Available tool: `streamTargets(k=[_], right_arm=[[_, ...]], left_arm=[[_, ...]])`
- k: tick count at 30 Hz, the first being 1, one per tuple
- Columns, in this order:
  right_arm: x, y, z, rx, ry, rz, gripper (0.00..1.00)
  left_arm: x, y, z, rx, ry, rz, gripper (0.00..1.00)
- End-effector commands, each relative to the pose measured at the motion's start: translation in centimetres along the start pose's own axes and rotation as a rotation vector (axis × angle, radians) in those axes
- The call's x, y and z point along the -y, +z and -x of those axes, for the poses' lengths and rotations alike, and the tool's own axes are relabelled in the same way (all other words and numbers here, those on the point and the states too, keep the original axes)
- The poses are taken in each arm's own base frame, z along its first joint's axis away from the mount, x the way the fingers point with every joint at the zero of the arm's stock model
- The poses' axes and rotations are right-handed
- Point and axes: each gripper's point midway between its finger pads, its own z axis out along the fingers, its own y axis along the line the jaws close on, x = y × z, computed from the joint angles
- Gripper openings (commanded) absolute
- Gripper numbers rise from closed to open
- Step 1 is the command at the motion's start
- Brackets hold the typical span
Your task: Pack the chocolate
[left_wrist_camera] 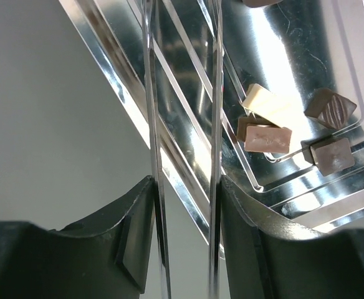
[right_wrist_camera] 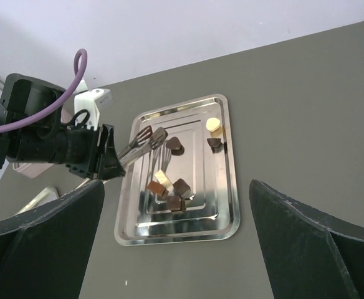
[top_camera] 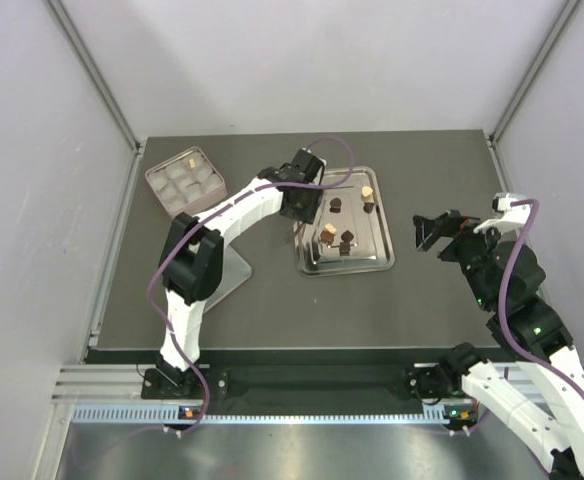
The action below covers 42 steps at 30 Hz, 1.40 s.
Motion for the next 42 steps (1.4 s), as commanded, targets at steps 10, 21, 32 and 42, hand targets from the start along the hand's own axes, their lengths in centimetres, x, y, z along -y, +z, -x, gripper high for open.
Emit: streamTargets(k=[10,21,32,42], right_arm=[[-0.4,-0.3,2.4,0.070,0.010,0.004,1.00],[-0.2,-0.3,2.5,0.075,0.005,-0.002,1.00],[-0.2,-0.6,2.3,0.075,0.012,0.006,1.00],[-0.3,-0.4,2.2,0.081,0.014,0.009,1.00]], left_arm=[[0.4,-0.1,2.8,0.074,0.009,-0.004,0.48],[0.0,-0.1,2.2,0.043,0.014,0.019,0.40],[-3.6,-7.8,6.7,0.171,0.018,0.127,0.38],[-17.6,-14.1,8.3,0.250,-0.233,0.311,0.37]])
